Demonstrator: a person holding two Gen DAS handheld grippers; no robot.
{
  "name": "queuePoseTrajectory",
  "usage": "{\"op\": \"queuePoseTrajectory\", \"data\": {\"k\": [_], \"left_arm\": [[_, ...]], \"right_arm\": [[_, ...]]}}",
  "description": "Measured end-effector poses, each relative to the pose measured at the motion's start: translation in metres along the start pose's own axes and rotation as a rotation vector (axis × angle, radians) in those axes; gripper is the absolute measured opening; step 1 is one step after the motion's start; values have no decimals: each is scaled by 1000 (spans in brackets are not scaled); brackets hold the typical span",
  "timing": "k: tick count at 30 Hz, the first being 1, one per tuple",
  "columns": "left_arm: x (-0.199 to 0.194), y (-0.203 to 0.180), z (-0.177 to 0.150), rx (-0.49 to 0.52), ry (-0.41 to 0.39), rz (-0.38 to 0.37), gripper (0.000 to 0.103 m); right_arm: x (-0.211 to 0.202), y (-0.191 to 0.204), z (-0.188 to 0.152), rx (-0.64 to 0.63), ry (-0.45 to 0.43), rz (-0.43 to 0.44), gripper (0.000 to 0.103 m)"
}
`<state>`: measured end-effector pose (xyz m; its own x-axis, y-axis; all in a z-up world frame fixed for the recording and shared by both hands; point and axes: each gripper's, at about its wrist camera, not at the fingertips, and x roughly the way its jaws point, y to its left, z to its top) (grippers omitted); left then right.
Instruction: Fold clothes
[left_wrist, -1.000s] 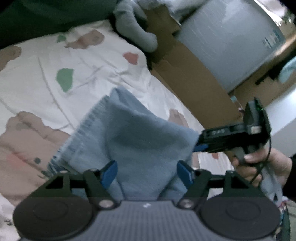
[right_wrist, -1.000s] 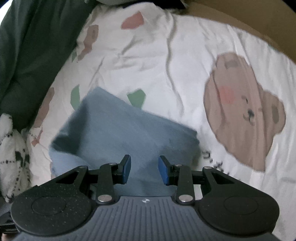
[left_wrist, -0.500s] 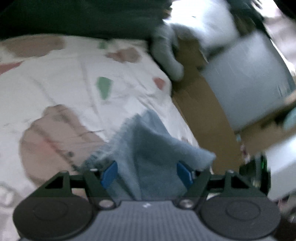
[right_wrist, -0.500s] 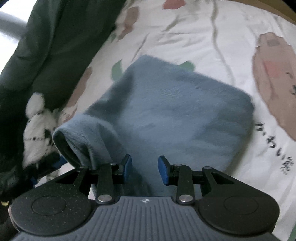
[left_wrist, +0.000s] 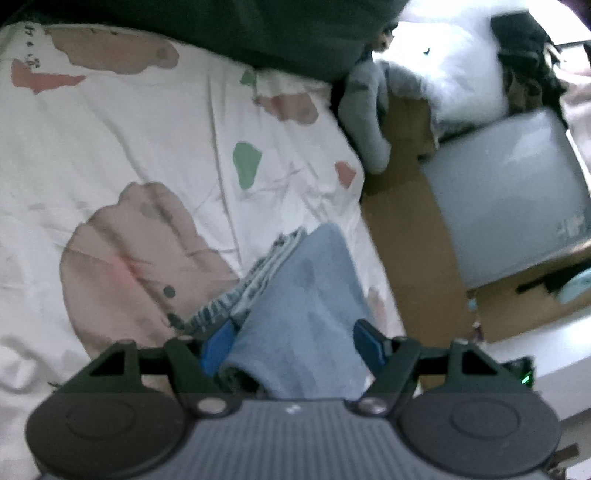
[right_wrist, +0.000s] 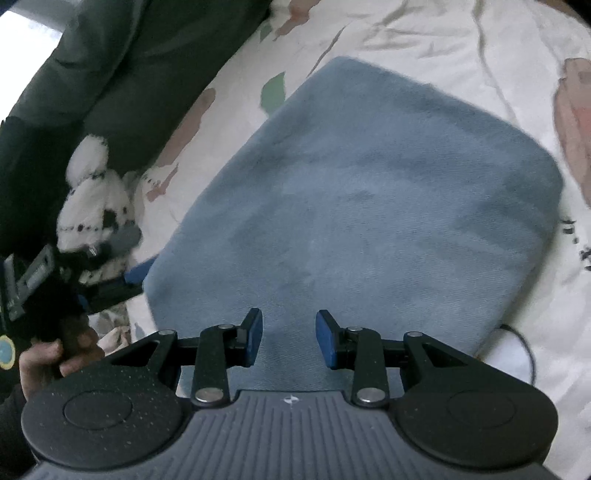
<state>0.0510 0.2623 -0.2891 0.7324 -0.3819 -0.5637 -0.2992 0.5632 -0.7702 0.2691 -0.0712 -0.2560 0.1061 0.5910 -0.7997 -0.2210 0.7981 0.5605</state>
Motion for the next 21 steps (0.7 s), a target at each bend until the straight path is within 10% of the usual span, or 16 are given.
{"op": "queuePoseTrajectory", "data": {"k": [2, 4, 9, 15, 21], "left_arm": [[5, 3, -2, 11, 20, 22, 69], [10, 5, -4, 27, 44, 52, 39], [9, 6, -3, 62, 57, 81, 20], [8, 11, -4, 54, 60, 101, 21], [8, 17, -18, 10, 109, 84, 53]], "right_arm": [[-5, -6, 0, 6, -16, -20, 38], [-9, -11, -1, 9, -21, -45, 38], [-14, -13, -9, -11, -16, -65, 38], [5, -18, -36, -44, 47, -117, 37], [5, -15, -65, -35, 78, -84, 36]]}}
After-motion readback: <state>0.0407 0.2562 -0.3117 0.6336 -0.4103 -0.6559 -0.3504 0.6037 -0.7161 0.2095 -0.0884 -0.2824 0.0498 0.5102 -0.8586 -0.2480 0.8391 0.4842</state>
